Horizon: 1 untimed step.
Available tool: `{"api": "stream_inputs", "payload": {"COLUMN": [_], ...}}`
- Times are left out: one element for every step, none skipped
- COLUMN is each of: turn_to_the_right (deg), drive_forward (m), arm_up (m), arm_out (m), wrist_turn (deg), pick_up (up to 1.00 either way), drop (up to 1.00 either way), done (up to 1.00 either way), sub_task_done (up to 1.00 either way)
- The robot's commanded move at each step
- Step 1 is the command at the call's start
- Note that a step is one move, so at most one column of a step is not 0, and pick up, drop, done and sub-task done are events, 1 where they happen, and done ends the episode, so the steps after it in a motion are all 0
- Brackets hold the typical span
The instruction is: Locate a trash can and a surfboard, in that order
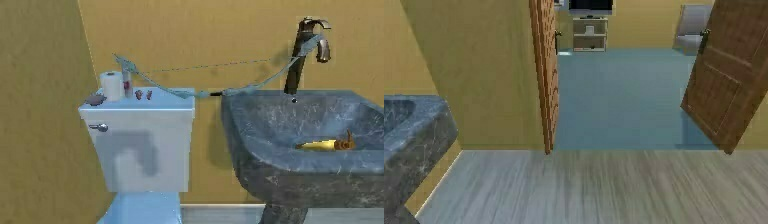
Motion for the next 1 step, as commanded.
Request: {"api": "stream_inputs", "payload": {"turn_to_the_right": [45.0], "drive_forward": [0.0], "arm_up": [0.0], "arm_out": [0.0], "wrist_turn": [0.0], "pick_up": [0.0], "drop": [0.0], "done": [0.0], "sub_task_done": [0.0]}}
